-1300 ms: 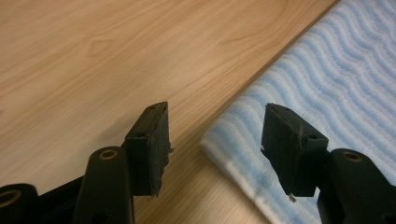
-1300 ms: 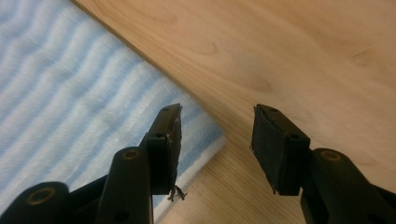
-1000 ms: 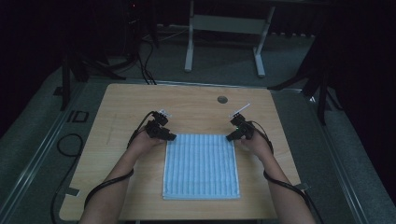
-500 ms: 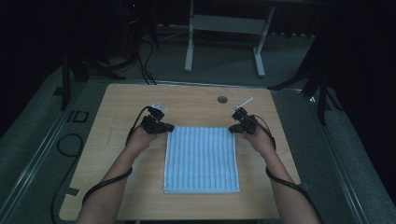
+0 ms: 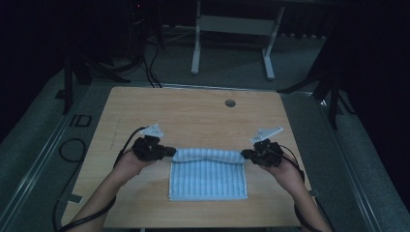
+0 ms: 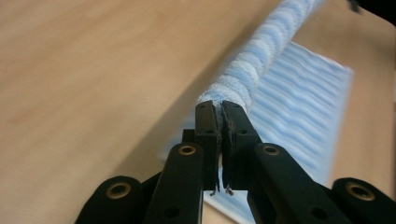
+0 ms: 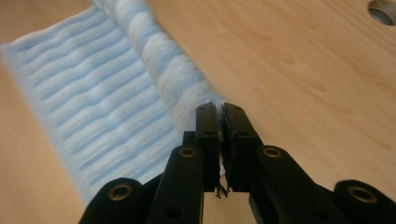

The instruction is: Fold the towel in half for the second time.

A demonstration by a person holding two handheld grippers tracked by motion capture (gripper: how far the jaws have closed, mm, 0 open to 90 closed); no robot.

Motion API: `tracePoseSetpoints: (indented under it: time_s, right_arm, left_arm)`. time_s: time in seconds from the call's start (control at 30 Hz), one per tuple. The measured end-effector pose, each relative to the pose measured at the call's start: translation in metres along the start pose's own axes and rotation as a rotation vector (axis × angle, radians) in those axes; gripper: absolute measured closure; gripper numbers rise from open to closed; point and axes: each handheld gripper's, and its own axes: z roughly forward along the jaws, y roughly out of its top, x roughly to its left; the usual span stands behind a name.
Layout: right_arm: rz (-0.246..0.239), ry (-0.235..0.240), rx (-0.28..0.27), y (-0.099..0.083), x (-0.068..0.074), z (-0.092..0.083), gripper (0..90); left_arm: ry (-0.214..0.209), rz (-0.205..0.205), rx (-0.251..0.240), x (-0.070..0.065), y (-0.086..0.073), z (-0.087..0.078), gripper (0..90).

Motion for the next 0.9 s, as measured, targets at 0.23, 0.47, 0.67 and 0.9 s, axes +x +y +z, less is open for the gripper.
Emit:
tracePoseSetpoints:
  time_s: [0.23, 0.47, 0.67, 0.9]
  right_arm:
    - [-0.036, -0.028, 0.007, -0.028, 0.033, -0.015, 85.3]
    - [-0.003, 0.112, -0.06, -0.044, 0.056, -0.036, 72.7]
    - [-0.011, 0.128, -0.017, -0.048, 0.066, -0.027, 67.2]
    - [-0.006, 0.133, 0.11, -0.06, 0.076, 0.022, 64.0]
  left_arm:
    - [-0.025, 0.055, -0.025, -0.035, -0.023, -0.007, 84.7]
    - [-0.054, 0.071, -0.028, -0.047, -0.034, -0.017, 77.4]
    - [-0.049, 0.007, -0.011, -0.035, -0.032, -0.015, 57.8]
    - [-0.107, 0.024, 0.102, -0.043, -0.038, 0.031, 55.2]
